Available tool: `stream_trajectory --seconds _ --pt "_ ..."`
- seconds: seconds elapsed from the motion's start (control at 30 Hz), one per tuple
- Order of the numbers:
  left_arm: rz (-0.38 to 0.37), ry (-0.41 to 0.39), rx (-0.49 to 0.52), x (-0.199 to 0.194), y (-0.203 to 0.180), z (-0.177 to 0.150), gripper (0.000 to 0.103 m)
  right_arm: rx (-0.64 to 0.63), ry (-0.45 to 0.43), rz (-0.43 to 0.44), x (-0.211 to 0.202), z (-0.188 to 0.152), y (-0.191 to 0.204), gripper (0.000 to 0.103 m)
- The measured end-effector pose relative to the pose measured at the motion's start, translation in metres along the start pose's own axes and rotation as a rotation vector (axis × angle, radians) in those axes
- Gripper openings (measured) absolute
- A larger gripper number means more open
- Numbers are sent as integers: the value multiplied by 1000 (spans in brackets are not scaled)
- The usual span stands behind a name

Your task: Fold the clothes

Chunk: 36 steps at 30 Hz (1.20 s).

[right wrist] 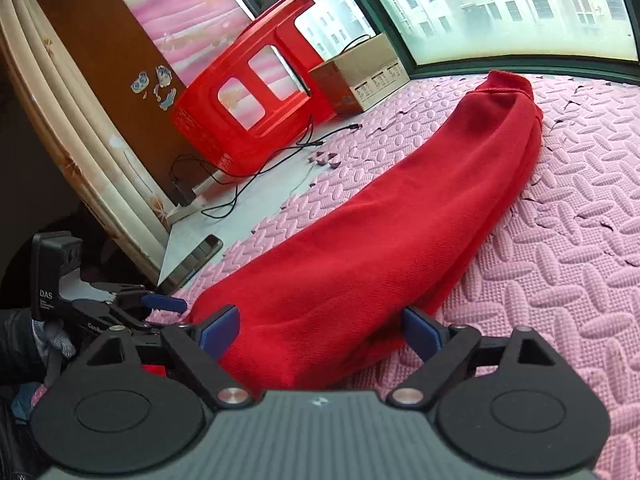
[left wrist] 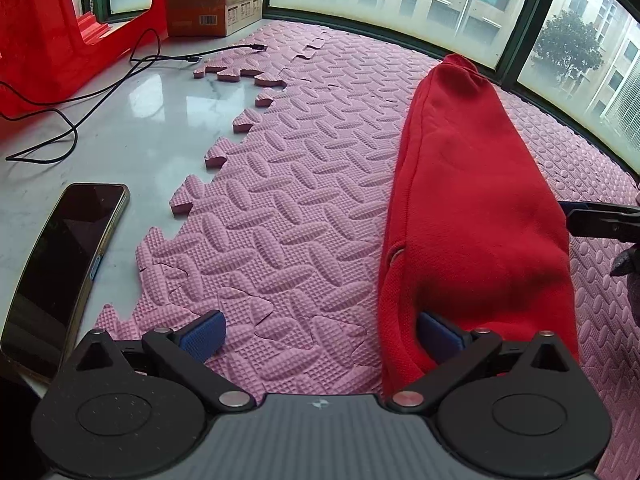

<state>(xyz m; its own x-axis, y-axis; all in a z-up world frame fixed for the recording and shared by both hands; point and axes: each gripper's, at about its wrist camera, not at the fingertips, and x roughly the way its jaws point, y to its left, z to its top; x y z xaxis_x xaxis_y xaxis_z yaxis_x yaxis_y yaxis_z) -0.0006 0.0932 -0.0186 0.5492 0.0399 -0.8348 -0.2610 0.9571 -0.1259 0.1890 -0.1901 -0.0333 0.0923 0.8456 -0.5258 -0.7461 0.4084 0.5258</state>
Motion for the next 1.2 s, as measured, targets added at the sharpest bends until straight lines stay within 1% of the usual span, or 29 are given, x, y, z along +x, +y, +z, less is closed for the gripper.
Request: stream_trajectory --seconds 0.13,0.23,0.3,0.37,0.43,0.53,0.57,0.63,0.67,0.73,0.83,0.93,1.07,1.13,1.2 --pt "5 -2 -2 0 -1 -1 103 3 9 71 5 4 -11 90" --pt "6 9 -12 -1 -1 1 103 8 49 201 9 7 -17 90" --pt "8 13 -15 -4 -1 5 103 -6 80 255 9 7 -19 91" --pt "26 -12 1 -13 -7 14 103 -28 103 281 10 8 -23 91" --pt "34 -54 42 -19 -18 27 103 -32 110 306 10 9 -27 91" --pt "19 -106 80 -17 -34 49 103 -41 116 332 14 12 -31 93" --pt "0 -107 88 -12 -40 55 103 -42 120 337 17 13 -32 94" --pt "-2 -91 124 2 -52 64 103 -36 129 356 21 13 -33 95" --pt "6 -82 148 8 -58 66 103 -34 130 376 22 13 -33 95" --pt "24 -67 192 19 -67 68 102 -53 159 406 20 13 -32 95" --pt "67 -50 230 31 -69 67 102 -111 218 410 13 14 -28 95" --pt "99 -24 208 41 -61 66 102 -170 276 414 7 14 -24 95" --pt "109 -14 196 46 -59 66 103 -249 351 415 0 13 -17 94" --pt "119 -15 203 48 -61 65 103 -287 370 409 -3 12 -13 94" --pt "125 -17 209 50 -63 63 103 -285 378 415 -6 11 -13 94"
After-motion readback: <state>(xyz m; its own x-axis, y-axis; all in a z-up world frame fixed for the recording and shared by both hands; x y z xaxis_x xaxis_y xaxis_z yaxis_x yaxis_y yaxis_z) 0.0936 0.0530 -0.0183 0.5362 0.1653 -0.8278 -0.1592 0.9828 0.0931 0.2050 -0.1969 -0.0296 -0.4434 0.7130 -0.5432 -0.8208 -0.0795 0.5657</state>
